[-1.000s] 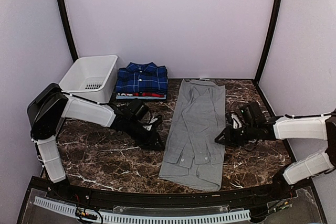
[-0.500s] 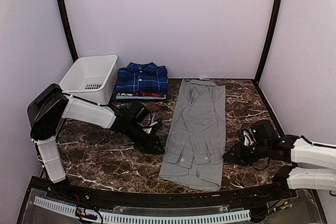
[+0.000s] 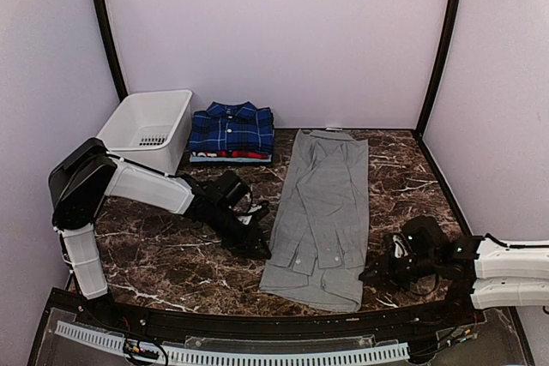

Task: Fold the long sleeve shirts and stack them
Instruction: Pick up the rectangle-folded shirt from the center of the board.

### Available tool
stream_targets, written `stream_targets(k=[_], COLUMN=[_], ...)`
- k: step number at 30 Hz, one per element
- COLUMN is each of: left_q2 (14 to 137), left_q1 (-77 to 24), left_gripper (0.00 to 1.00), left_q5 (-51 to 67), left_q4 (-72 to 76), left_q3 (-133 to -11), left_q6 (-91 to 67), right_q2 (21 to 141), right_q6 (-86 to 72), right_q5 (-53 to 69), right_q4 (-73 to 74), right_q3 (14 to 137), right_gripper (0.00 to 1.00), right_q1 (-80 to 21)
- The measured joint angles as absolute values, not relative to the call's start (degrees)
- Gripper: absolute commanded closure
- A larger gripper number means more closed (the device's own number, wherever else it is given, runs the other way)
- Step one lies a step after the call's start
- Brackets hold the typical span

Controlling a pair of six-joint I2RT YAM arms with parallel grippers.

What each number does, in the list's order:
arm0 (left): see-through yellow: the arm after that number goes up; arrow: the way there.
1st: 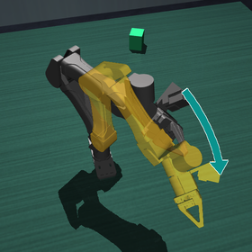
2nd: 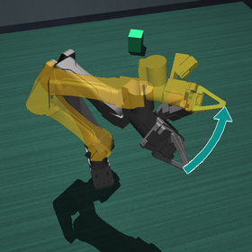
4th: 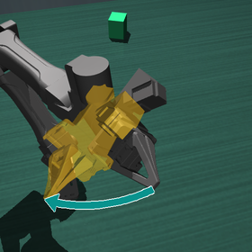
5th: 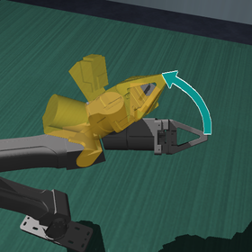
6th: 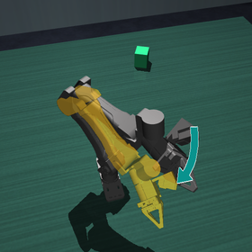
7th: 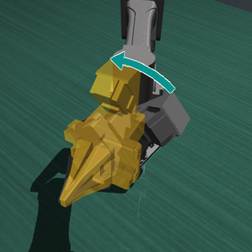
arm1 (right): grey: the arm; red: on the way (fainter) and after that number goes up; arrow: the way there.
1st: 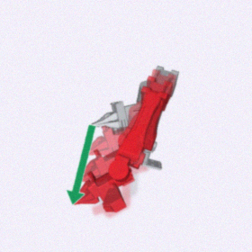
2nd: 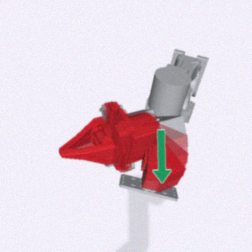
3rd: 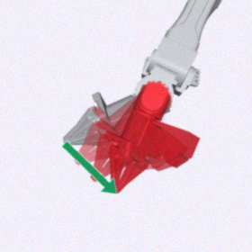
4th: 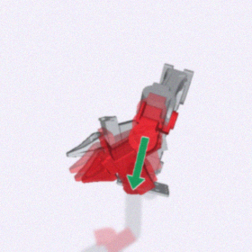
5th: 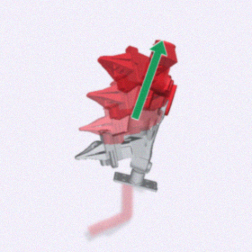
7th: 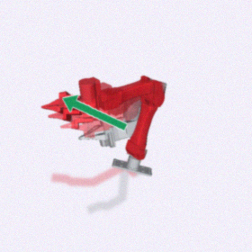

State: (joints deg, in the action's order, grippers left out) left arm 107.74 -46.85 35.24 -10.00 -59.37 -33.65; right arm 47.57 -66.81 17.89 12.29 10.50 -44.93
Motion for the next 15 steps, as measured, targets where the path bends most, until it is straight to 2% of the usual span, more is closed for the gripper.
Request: stream_targets(k=[15], left_q2=[108.92], left_q1=[-47.27], left_gripper=[0.77], left_q5=[36.73], left_q4=[-9.50], left_q3=[-59.81], left_q6=[-35.57], right_q2=[51.88], right_q6=[-72.90], right_q5=[16.84], right_q4=[-1.26], right_q3=[7.38], right_gripper=[0.65], right_q1=[-44.86])
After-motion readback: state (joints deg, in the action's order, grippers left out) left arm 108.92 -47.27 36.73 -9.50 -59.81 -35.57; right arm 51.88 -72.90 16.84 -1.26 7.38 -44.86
